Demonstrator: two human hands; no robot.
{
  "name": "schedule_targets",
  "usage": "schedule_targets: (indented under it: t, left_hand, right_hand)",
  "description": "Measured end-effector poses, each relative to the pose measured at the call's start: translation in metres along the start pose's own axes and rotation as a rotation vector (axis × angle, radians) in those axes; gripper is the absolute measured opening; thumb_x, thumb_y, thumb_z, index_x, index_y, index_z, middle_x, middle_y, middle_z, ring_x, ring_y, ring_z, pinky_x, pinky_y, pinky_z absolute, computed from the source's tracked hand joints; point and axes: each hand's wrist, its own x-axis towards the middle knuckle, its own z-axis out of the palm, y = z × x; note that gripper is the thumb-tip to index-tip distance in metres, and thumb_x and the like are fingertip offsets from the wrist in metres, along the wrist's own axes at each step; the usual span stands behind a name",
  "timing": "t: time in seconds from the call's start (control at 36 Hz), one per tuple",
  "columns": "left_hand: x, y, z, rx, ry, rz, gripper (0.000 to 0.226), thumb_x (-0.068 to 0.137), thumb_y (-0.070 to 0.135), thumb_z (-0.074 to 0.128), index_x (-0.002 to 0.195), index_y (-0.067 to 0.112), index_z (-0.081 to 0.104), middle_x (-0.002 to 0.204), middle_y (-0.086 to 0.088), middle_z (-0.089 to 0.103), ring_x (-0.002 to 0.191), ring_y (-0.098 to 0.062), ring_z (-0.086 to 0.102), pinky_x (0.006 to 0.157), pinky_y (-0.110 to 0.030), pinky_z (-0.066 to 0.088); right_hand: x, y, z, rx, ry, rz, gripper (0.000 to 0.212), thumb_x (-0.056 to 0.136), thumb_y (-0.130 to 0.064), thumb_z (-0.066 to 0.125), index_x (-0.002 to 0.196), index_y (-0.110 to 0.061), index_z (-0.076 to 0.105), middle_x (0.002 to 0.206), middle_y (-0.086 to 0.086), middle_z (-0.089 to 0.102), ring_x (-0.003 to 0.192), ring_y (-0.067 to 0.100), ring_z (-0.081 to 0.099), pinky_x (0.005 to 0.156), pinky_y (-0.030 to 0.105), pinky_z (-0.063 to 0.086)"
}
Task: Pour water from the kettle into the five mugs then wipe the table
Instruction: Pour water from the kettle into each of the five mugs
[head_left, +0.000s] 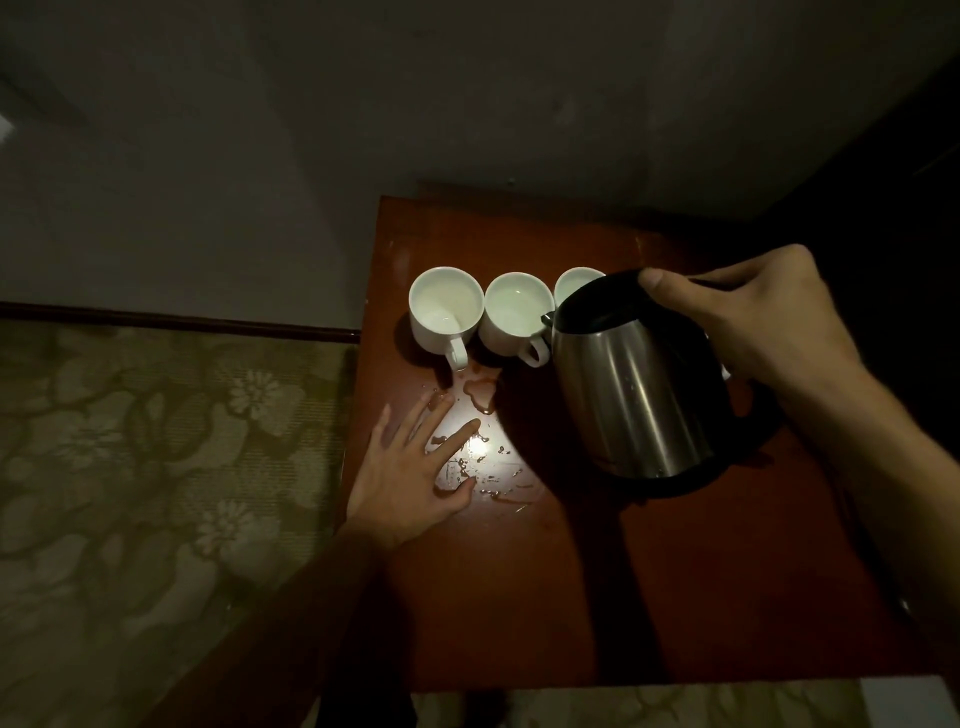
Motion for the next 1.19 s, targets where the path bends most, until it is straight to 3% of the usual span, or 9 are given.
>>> schedule_targets:
  t: [0.17,0.39,0.56,0.69,0.94,1.19]
  left_hand:
    - [0.0000,-0.0007,0.0013,0.001,-0.015,-0.007,0.071,0.090,0.071,0.041,0.157,0.047,0.031,0.170,0.002,0.022,0.159,-0.019,0.007,0.123,-0.060,0.016]
    - [-0.0008,-0.0009,0.0012,-0.001,-0.010,-0.004,0.071,0.091,0.070,0.041,0.157,0.047,0.032,0.170,0.002,0.021,0.159,-0.019,0.006,0.123,-0.060,0.015]
    - [-0.0004,-0.0004,0.0022,-0.003,-0.008,-0.006,0.071,0.090,0.070,0.043,0.156,0.046,0.033,0.170,0.001,0.022,0.159,-0.019,0.008,0.124,-0.059,0.013]
    - [-0.0005,-0.0006,0.0017,0.001,-0.009,-0.005,0.071,0.090,0.070,0.044,0.156,0.046,0.034,0.170,0.002,0.022,0.159,-0.020,0.009,0.124,-0.058,0.012]
    - [-0.0006,-0.0011,0.0022,0.004,-0.013,-0.010,0.071,0.090,0.070,0.043,0.156,0.046,0.034,0.170,0.003,0.021,0.159,-0.018,0.007,0.123,-0.059,0.015]
    - [0.0001,-0.0018,0.0043,0.022,0.014,0.001,0.072,0.090,0.070,0.041,0.157,0.046,0.030,0.169,0.000,0.025,0.158,-0.021,0.012,0.122,-0.061,0.019]
  right_hand:
    - [-0.0004,-0.0009,-0.0004,-0.006,0.003,-0.003,0.033,0.084,-0.065,0.080,0.081,-0.033,0.073,0.089,-0.005,0.078,0.085,0.011,0.074,0.066,0.033,0.053]
    - [-0.0020,-0.0049,0.0002,-0.009,0.006,0.001,0.033,0.085,-0.063,0.081,0.077,-0.034,0.068,0.086,-0.005,0.074,0.081,0.009,0.069,0.061,0.032,0.049]
    - [-0.0029,-0.0045,-0.0010,-0.025,-0.004,0.009,0.035,0.086,-0.063,0.081,0.085,-0.029,0.077,0.085,-0.001,0.079,0.079,0.017,0.076,0.069,0.038,0.061]
    - [-0.0019,-0.0030,0.0002,-0.035,-0.003,0.015,0.034,0.085,-0.065,0.081,0.083,-0.032,0.075,0.087,-0.002,0.078,0.082,0.015,0.075,0.067,0.035,0.057]
    - [-0.0019,-0.0036,-0.0011,-0.039,0.001,0.023,0.037,0.082,-0.067,0.081,0.081,-0.031,0.076,0.088,-0.001,0.079,0.085,0.016,0.077,0.081,0.048,0.066]
    - [0.0003,-0.0030,-0.0033,-0.052,0.012,0.011,0.039,0.083,-0.067,0.081,0.085,-0.029,0.081,0.085,-0.001,0.081,0.084,0.016,0.078,0.082,0.047,0.066]
